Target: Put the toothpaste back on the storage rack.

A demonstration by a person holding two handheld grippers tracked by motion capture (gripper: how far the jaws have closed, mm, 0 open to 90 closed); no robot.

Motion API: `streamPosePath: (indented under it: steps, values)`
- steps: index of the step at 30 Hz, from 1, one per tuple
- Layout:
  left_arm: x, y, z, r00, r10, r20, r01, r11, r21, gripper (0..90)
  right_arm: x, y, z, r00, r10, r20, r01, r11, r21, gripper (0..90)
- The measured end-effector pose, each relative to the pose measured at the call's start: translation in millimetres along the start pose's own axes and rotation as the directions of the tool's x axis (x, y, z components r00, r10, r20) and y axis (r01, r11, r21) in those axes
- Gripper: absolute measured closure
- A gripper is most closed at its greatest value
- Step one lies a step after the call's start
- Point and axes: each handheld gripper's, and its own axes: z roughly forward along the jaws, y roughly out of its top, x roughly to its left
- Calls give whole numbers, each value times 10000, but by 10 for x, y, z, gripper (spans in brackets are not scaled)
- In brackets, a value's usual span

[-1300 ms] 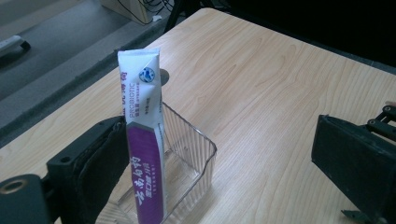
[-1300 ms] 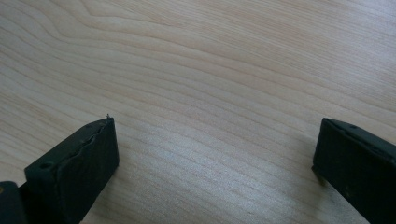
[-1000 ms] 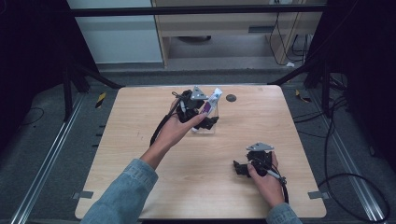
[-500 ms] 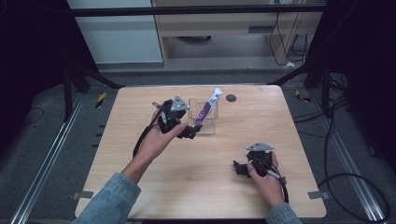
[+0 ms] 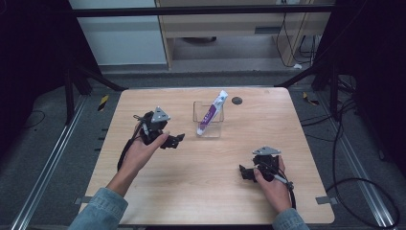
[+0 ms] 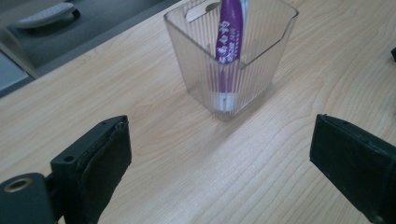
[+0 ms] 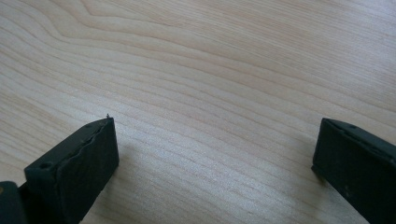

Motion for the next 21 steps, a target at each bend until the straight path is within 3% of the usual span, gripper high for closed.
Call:
streamPosePath:
  steps: [9,18,21]
  values:
    - [219,-294,-2,9980,-446,-456,460,9985,293,56,1,0,0,10000,-4,13,4,10000,-5,6]
    - [274,-615,85,9968,-637,-482,675,9945,801,55,1,0,-1,10000,-3,14,3,10000,-5,6]
    - [315,-803,113,9946,-872,-568,926,9907,1000,55,1,0,-1,10000,-4,13,4,10000,-5,6]
